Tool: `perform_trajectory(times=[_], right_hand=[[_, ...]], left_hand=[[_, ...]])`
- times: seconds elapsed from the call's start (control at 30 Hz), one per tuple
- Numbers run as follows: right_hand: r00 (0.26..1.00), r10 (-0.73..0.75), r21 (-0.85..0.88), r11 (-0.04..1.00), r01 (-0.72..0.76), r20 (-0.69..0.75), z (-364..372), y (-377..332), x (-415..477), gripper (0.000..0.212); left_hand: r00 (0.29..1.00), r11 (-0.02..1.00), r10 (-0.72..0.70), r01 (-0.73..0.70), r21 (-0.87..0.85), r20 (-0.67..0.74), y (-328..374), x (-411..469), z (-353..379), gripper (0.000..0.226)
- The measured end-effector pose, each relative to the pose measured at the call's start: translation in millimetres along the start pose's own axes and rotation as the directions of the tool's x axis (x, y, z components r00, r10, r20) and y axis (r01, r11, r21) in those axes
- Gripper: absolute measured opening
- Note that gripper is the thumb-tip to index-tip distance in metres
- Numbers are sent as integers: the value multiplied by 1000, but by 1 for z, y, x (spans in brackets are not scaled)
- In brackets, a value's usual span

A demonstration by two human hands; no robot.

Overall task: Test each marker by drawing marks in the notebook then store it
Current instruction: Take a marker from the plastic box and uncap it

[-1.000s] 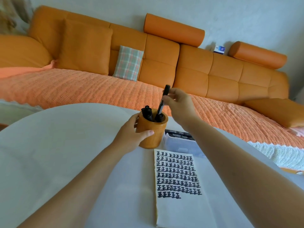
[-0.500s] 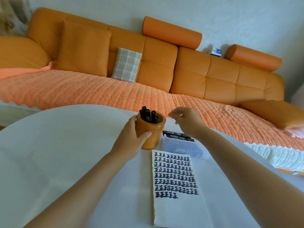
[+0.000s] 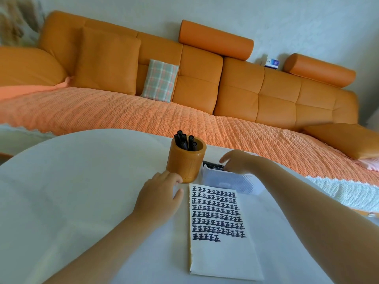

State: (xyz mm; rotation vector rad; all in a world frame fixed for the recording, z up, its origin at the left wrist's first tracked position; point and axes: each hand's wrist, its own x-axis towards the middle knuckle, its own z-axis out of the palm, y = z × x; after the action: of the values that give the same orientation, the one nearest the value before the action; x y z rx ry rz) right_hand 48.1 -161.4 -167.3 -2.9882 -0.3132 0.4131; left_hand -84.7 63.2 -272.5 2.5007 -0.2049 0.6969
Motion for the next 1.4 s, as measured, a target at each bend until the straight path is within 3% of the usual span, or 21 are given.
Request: perform_trajectory(times=[0.27,0.43,0.53,0.6,0.7,0.8,1.03,1.2,1.3,1.4], right_hand=[[998,-54,-130,990,53,-5,-1,-3,1,29],[987,-68,-109,993,52,-146,-10,-4,-12,28],[954,-58,17,998,66,-295,-16,-8,-39,19],[930,-23,221,969,111,-368,-15,-9,-60,10],[918,37,585,780,220,-395,-5,-9,-94,5],[944,22,767,588,255,-331,13,-7,-122,4],[967,-225,947,267,180,-120,47,6,-149,16],[901,-433,995,97,33,12,56,8,-146,28],[894,-447,987,157,41,34,59,7,-143,23],[913,-408,881,432,195,-2,59,4,-146,4]], left_hand=[[985,976,116,-137,170,131,1,-1,6,30],[982,972,124,-149,183,144,1,1,5,29],[982,972,112,-140,188,152,2,3,5,27],[982,977,86,-116,177,168,3,5,3,27],[982,982,56,-88,169,182,7,8,0,28],[979,981,42,-78,178,200,9,7,-2,26],[981,983,20,-54,176,191,15,-5,-2,24],[994,994,103,-102,-47,22,33,-7,-14,23],[988,980,154,-151,-131,9,42,-9,-20,26],[982,965,188,-182,-188,11,48,-12,-24,29]])
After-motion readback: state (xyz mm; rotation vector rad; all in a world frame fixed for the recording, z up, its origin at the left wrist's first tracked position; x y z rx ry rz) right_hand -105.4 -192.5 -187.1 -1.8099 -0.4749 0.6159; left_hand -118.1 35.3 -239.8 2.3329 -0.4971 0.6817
